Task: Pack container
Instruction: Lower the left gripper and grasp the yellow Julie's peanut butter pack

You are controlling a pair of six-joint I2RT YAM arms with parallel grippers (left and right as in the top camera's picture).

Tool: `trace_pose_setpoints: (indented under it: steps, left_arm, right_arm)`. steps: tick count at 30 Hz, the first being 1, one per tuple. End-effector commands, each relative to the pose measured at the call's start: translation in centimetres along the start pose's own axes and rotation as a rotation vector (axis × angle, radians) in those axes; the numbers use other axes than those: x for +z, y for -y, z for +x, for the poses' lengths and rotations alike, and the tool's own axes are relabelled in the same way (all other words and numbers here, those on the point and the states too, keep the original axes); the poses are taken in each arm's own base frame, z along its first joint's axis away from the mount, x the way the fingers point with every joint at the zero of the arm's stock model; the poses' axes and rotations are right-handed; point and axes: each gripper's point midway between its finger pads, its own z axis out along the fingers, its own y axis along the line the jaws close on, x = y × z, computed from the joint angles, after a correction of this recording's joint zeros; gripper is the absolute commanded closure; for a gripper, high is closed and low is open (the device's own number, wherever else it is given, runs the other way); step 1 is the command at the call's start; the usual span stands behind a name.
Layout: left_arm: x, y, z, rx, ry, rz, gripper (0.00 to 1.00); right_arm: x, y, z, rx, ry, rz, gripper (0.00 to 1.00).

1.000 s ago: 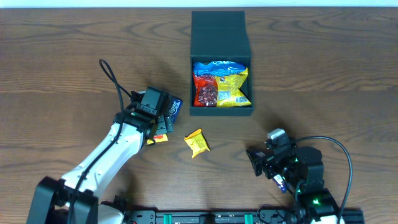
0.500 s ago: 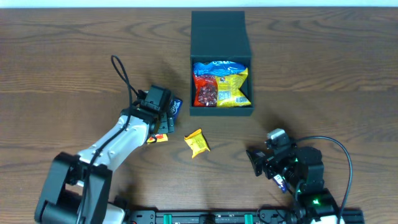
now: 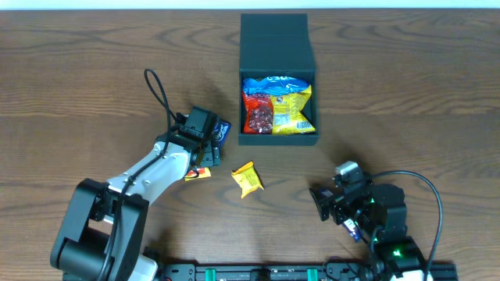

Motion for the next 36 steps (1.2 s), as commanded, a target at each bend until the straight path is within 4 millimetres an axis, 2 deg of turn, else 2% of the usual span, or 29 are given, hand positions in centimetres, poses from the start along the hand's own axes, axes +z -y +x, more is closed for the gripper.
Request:
trace_pose_setpoints:
  steps: [1,2,4,6,7,8,9,14,15,17,19,30,36]
  left_arm:
    - [0.7,-0.6,0.9,0.01,-0.036,-0.02,0.2]
    - [0.7,-0.5,0.9,0.011,-0.037,-0.018,0.27]
    - [0.6,-0.6,1.0,0.011,-0.04,-0.018,0.3]
    - [0.6,-0.6,1.2,0.012,-0.047,-0.021,0.38]
    - [0.6,-0.7,1.2,0.013,-0.05,-0.024,0.45]
    - [0.6,-0.7,1.3,0.014,-0.053,-0.025,0.58]
    - [0.6,-0.8,1.4,0.014,-0.056,-0.026,0.61]
    - [0.6,-0.8,1.5,0.016,-0.061,-0.029,0.61]
    - [0.6,-0.8,1.5,0.016,-0.061,-0.03,0.63]
    - [0.6,-0.8,1.5,0.015,-0.061,-0.029,0.74]
    - [0.6,-0.8,1.5,0.016,-0.06,-0.03,0.79]
    - [0.6,-0.9,1.4,0.015,-0.054,-0.031,0.84]
    - [-0.7,-0.7,0.5,0.007,-0.011,-0.009,0.84]
  right_arm:
    - [0.0,0.1,0.1,-0.006,-0.002,0.005,0.01]
    - [0.0,0.1,0.1,-0.006,-0.002,0.005,0.01]
    - [0.0,0.1,0.1,-0.006,-0.002,0.005,0.01]
    - [0.0,0.1,0.1,-0.006,-0.002,0.005,0.01]
    - [0.0,0.1,0.1,-0.006,-0.002,0.005,0.01]
    - [0.0,0.1,0.1,-0.006,-0.002,0.005,0.01]
    - [0.0,0.1,0.1,-0.006,-0.002,0.005,0.01]
    - [0.0,0.1,0.1,-0.006,-0.002,0.005,0.01]
    - [0.0,0.1,0.1,-0.006,-0.002,0.005,0.01]
    - [0.0,0.1,0.1,-0.006,-0.002,0.005,0.01]
    - [0.0,0.1,0.1,-0.006,-0.002,0.005,0.01]
    - [0.0,0.1,0.1,-0.006,-0.002,0.005,0.01]
    - [0.0,0.1,0.1,-0.006,-0.002,0.005,0.01]
